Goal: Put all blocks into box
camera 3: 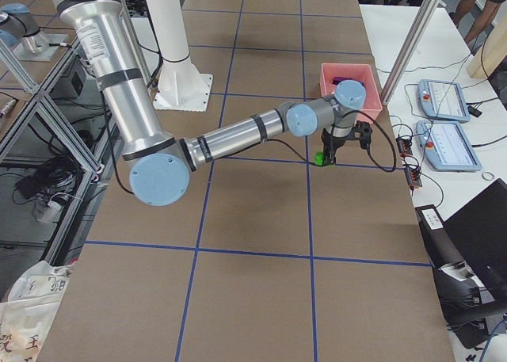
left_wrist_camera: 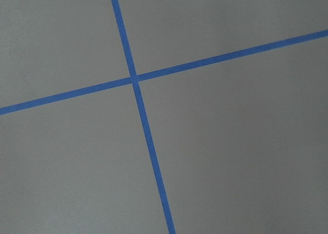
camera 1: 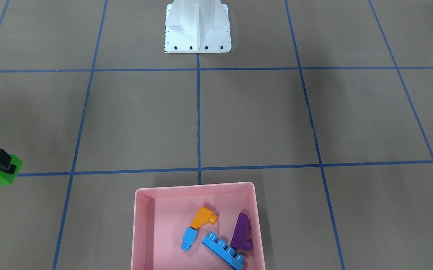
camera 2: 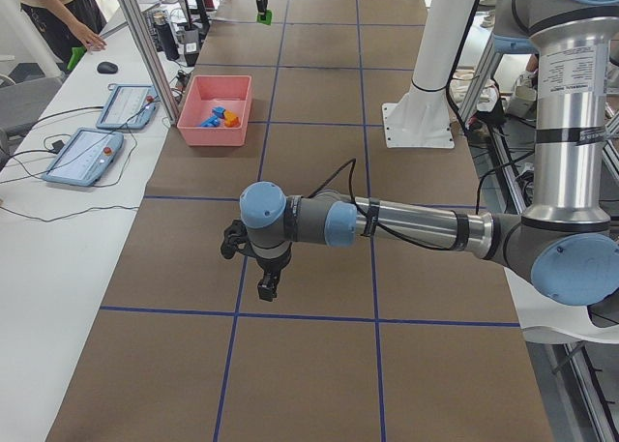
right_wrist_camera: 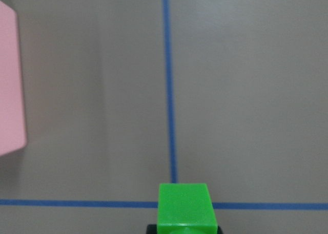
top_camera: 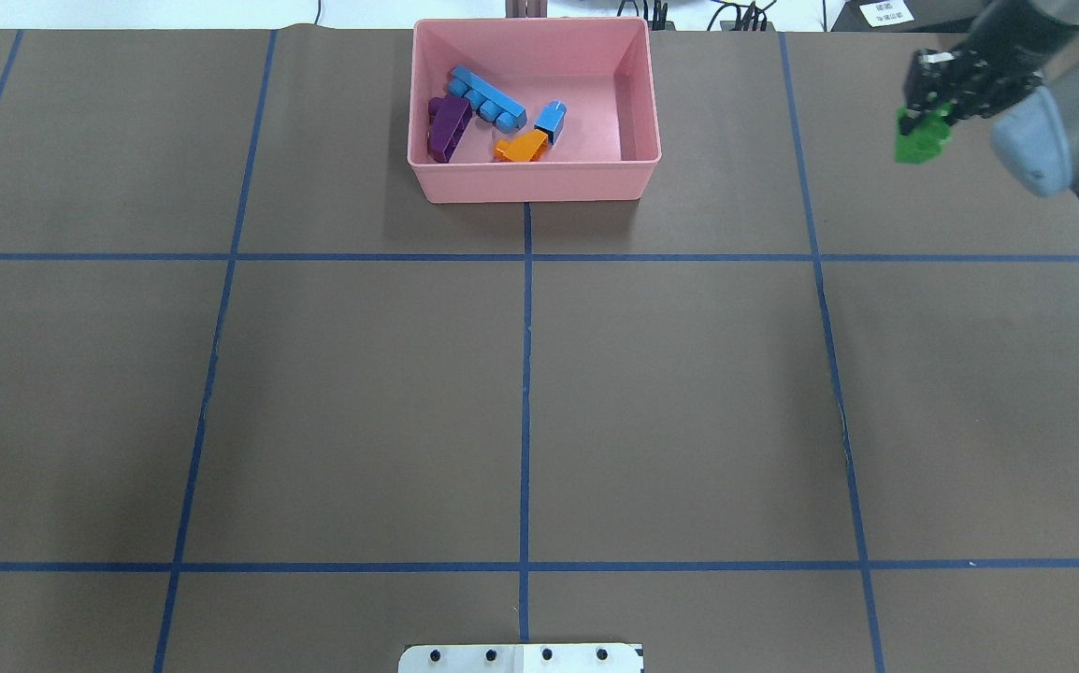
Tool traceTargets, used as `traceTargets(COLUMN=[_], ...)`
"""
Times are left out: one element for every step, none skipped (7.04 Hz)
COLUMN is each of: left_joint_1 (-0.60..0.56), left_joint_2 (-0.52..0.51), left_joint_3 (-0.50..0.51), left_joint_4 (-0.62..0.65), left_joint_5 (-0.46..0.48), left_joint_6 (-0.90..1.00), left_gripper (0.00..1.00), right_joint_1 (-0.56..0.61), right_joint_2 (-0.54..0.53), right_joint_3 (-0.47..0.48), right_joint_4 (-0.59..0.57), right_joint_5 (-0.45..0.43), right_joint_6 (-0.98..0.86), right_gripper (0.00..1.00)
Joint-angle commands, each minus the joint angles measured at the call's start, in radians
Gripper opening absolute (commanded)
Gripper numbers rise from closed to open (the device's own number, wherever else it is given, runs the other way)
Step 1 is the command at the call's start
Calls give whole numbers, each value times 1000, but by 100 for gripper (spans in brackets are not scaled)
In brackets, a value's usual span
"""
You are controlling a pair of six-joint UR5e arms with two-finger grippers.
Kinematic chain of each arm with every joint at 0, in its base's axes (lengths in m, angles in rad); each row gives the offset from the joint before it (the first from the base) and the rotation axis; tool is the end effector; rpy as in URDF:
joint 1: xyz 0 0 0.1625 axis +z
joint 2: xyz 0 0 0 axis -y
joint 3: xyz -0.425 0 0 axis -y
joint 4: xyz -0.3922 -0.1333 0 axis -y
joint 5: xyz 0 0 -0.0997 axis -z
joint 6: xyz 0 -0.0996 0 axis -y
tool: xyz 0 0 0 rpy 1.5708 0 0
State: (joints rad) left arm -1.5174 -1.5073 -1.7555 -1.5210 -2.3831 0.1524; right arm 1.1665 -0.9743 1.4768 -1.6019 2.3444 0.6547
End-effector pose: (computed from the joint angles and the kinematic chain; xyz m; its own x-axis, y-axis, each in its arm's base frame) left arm -0.0360 -0.4693 0.6004 0.6681 0.2386 -0.7048 -0.1565 0.9711 0.1804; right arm -0.2182 -0.6720 0.3434 0.6361 0.0441 0.7703 -0.0465 0.9987 -0.0188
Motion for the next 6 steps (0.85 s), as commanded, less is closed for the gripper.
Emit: traceTargets(left_joint_1=[-1,-1,-1,-1,-1,-1], left_joint_2=[1,1,2,1,1,1], left_joint_3=[-1,-4,-6,-6,-6,-6], left_joint_4=[-1,-1,1,1,1,1], left_joint_5=[1,-1,-1,-1,-1,-1], left_joint_6=[1,1,1,1,1,1], left_gripper=[100,100,100,100,100,100], right_joint_1=[-109,-143,-187,-242,-281,-304], right_joint_2=[359,469,524,573,613,621], right_joint_3=[-286,-399,-509,-614,-674,-685], right_joint_4=[11,72,218,343,377,391], right_joint_5=[-65,-136,-202,-300,-362,-382], right_joint_6=[132,208,341,429,477,482], right_gripper=[0,0,0,0,14,99])
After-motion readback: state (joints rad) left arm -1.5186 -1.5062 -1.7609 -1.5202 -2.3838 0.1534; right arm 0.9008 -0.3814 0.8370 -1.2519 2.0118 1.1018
